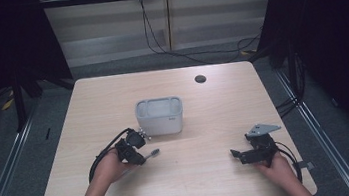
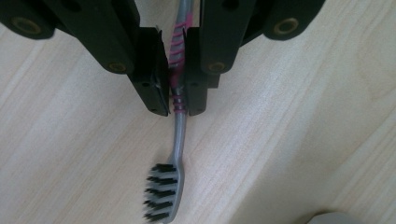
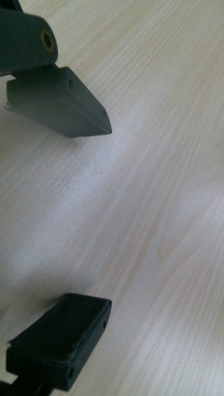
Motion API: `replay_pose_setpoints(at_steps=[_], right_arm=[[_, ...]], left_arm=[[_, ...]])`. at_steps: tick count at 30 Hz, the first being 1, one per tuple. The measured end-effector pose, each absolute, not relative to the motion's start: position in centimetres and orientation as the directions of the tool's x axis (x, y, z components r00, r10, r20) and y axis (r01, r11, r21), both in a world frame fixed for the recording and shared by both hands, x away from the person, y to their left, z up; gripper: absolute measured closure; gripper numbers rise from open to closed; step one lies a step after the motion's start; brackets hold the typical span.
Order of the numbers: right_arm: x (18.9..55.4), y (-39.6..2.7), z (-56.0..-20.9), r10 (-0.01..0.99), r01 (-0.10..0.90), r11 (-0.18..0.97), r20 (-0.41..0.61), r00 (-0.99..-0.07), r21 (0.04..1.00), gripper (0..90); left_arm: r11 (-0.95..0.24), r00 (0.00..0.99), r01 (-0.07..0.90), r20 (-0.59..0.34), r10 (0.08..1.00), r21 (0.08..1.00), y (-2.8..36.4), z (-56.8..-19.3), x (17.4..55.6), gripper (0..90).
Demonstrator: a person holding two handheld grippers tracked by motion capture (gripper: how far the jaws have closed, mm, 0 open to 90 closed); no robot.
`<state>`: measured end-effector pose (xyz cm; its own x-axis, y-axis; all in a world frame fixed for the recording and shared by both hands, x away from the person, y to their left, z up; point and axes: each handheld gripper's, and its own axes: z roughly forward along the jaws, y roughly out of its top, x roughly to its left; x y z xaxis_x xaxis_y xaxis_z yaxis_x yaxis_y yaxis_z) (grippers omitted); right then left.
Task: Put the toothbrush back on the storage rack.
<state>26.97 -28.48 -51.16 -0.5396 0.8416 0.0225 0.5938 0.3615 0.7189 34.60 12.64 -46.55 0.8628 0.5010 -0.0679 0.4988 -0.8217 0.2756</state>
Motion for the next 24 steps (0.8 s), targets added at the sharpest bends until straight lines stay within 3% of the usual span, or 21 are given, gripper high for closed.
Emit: replay_pose_setpoints(at_steps=[24], right_arm=[[27.0,-28.5,-51.2,0.842,0.594,0.362,0.022,-0.539,0.719,13.0]], left_arm=[[-0.773,0.849,0.51,-0.077,0.522,0.377,13.4,-43.8,34.8,81.2]])
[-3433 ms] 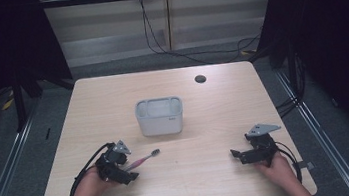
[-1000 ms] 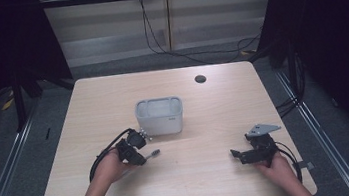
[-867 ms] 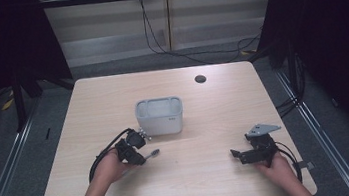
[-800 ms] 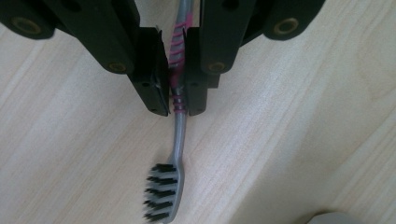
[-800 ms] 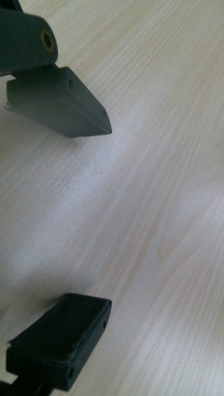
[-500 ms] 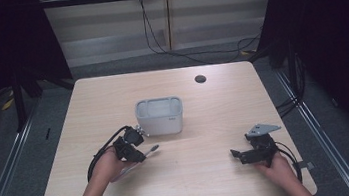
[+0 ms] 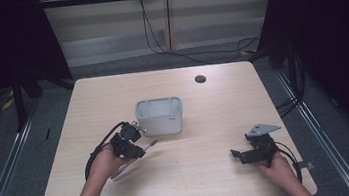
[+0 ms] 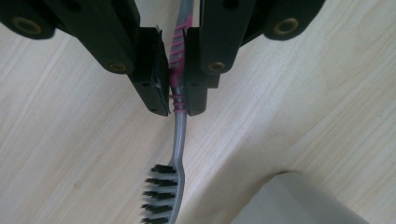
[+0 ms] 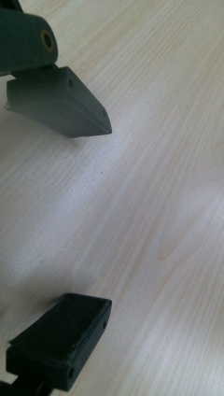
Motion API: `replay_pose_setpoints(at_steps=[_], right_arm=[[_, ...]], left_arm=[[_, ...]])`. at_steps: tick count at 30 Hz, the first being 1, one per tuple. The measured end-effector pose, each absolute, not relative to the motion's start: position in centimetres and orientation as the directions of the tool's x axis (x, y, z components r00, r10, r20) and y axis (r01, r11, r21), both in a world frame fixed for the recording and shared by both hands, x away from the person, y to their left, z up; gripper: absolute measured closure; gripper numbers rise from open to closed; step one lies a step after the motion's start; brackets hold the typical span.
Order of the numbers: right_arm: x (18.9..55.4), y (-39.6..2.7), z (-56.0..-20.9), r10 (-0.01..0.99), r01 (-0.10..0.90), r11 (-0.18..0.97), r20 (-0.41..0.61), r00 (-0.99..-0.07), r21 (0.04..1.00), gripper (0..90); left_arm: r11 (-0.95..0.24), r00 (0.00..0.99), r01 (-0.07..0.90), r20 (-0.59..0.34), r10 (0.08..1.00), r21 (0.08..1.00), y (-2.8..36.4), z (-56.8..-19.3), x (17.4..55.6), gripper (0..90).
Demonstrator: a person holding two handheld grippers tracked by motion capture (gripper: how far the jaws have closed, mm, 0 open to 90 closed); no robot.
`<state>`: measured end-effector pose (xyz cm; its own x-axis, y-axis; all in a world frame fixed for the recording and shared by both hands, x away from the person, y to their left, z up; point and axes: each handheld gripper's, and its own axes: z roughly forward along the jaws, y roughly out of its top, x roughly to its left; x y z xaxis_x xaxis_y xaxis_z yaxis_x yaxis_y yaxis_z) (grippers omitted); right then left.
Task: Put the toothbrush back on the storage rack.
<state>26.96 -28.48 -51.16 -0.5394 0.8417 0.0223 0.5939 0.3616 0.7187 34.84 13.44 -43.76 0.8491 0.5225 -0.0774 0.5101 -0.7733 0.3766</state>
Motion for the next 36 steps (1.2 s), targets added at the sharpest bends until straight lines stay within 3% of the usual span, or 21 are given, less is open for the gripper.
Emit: replay_pose_setpoints(at_steps=[36], right_arm=[[27.0,-28.5,-51.2,0.842,0.594,0.361,0.022,-0.539,0.719,13.0]], left_arm=[[-0.668,0.833,0.512,-0.121,0.54,0.54,14.6,-39.9,34.6,81.1]])
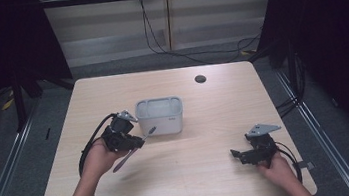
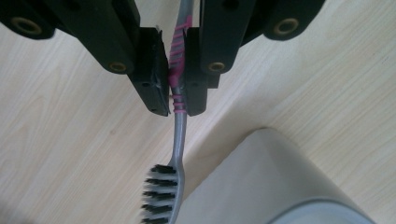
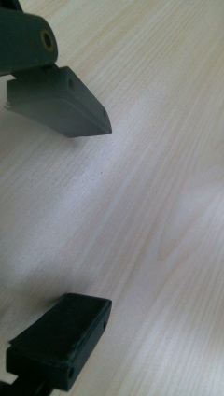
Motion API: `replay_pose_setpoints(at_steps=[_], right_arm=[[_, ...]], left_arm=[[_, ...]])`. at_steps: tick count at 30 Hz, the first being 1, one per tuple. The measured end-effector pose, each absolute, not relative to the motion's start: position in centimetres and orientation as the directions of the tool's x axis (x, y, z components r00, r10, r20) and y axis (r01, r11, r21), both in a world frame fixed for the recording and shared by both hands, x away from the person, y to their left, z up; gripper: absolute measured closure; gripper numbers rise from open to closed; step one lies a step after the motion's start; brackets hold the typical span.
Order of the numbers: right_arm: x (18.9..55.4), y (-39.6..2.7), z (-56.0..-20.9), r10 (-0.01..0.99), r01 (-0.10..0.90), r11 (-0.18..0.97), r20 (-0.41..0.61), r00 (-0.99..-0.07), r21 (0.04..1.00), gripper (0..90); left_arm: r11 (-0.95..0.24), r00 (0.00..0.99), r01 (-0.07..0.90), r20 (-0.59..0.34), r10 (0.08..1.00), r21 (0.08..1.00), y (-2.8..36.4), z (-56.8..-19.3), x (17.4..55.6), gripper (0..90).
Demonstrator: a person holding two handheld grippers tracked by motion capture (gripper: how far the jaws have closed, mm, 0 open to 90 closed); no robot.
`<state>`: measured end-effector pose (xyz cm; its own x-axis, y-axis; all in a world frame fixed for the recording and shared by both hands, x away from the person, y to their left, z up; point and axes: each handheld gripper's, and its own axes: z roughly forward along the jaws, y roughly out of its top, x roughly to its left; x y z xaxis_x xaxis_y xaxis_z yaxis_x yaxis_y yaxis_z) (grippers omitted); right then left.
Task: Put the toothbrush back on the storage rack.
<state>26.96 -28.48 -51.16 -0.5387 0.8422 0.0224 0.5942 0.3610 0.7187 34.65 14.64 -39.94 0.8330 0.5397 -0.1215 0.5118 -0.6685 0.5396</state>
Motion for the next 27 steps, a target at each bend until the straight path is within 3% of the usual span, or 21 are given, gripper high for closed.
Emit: replay_pose_setpoints(at_steps=[27], right_arm=[[27.0,-28.5,-51.2,0.842,0.594,0.361,0.022,-0.539,0.719,13.0]], left_arm=[[-0.501,0.798,0.516,-0.178,0.576,0.695,15.8,-37.3,34.9,81.1]])
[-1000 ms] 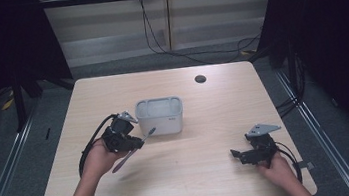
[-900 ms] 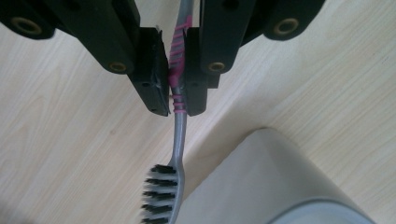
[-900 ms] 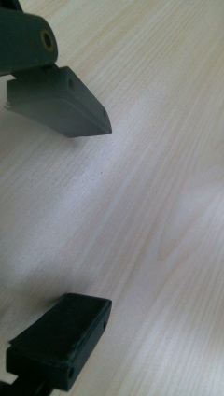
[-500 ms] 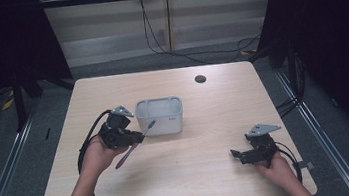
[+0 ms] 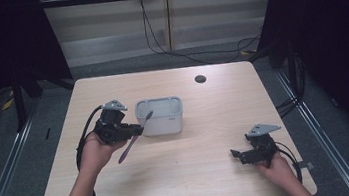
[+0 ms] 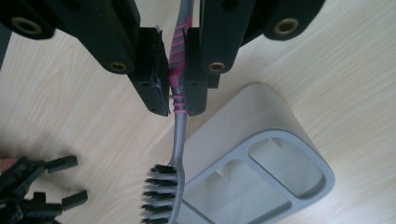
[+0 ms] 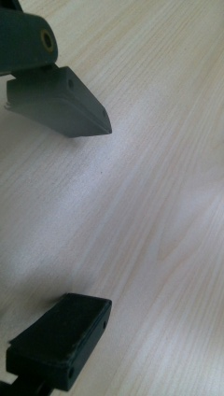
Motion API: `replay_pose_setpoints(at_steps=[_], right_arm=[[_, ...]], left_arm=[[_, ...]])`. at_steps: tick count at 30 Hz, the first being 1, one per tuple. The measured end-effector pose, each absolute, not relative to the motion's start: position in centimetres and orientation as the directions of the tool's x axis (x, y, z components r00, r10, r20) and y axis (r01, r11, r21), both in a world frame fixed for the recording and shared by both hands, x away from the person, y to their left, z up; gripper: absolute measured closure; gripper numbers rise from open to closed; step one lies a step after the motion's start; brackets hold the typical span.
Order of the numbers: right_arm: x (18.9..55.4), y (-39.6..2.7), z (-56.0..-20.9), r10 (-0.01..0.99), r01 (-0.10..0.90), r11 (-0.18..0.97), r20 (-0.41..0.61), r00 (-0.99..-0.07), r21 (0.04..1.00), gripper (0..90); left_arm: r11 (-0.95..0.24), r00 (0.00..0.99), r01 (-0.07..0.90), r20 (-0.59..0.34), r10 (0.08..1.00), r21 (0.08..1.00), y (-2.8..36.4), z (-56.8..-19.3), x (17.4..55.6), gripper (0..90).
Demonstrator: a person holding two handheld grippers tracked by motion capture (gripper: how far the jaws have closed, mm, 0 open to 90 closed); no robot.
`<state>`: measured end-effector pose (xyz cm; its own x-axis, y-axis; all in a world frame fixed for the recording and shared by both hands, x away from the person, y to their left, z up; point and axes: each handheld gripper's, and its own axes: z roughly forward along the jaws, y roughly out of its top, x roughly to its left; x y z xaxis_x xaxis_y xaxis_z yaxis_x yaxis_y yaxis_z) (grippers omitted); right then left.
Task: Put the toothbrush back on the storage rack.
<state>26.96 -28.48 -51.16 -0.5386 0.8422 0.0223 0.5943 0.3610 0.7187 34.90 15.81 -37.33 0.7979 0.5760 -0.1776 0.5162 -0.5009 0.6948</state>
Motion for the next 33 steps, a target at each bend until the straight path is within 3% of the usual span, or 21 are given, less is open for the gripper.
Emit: replay_pose_setpoints(at_steps=[20,33], right_arm=[[27.0,-28.5,-51.2,0.842,0.594,0.361,0.022,-0.539,0.719,12.9],[27.0,-28.5,-51.2,0.842,0.594,0.362,0.022,-0.539,0.719,12.9]], left_arm=[[-0.343,0.737,0.477,-0.155,0.658,0.809,16.8,-35.8,34.9,81.1],[-0.301,0.72,0.456,-0.148,0.678,0.838,16.8,-35.3,35.2,81.1]])
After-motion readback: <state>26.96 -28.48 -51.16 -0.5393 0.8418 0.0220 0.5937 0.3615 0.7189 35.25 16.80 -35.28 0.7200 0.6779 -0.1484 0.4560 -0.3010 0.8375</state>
